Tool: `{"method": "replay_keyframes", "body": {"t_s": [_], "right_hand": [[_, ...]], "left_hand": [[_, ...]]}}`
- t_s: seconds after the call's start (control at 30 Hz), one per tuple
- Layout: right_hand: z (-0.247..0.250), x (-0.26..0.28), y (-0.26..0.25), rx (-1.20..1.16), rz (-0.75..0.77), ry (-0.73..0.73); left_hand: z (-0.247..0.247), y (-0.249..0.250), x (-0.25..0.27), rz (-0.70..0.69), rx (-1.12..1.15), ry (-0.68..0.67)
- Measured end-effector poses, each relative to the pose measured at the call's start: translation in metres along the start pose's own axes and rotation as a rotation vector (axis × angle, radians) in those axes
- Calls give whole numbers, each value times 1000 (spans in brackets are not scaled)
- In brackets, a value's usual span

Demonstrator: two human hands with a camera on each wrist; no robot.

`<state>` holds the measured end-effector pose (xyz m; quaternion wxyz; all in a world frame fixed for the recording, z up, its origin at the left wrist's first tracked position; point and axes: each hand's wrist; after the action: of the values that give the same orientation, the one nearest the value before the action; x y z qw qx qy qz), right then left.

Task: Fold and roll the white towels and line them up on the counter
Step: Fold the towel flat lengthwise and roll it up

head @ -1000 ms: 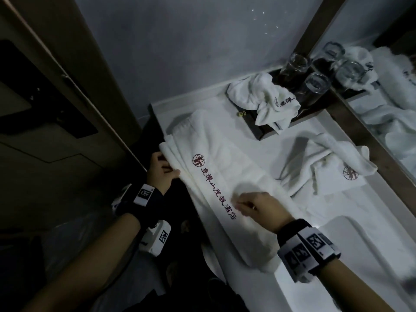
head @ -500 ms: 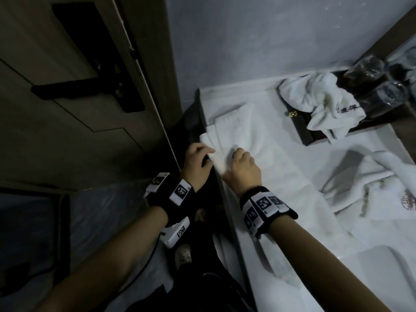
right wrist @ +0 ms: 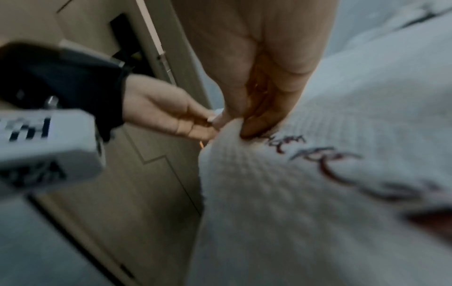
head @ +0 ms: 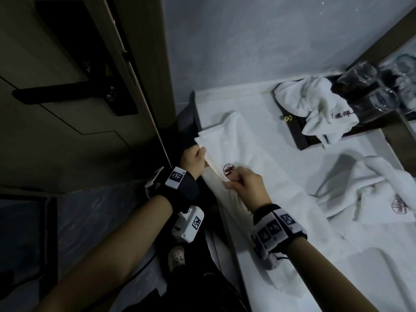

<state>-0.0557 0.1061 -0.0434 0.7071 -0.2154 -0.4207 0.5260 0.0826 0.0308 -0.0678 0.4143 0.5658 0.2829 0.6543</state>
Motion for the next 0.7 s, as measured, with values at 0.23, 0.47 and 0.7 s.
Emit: {"method": "replay_keyframes", "body": {"t_s": [0.23,0.47,0.7], "right_hand": [[-2,8,2,-93,37,-58],[-8,7,4,-51,68,47],[-24,19,-6,450,95,190]], "left_hand": [[3,-2,6,79,312,-38],[5,5,11,239,449,-83],[1,17,29,-45,96,-170]]}}
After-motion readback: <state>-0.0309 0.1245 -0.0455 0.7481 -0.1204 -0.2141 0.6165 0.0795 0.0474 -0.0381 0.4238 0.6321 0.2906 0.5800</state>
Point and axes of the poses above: each hand's wrist, its own x-axis away from the middle knuckle, its own z-axis out of the back of the hand, y = z × x, and after that the axes turned 3 degrees about -x, right-handed
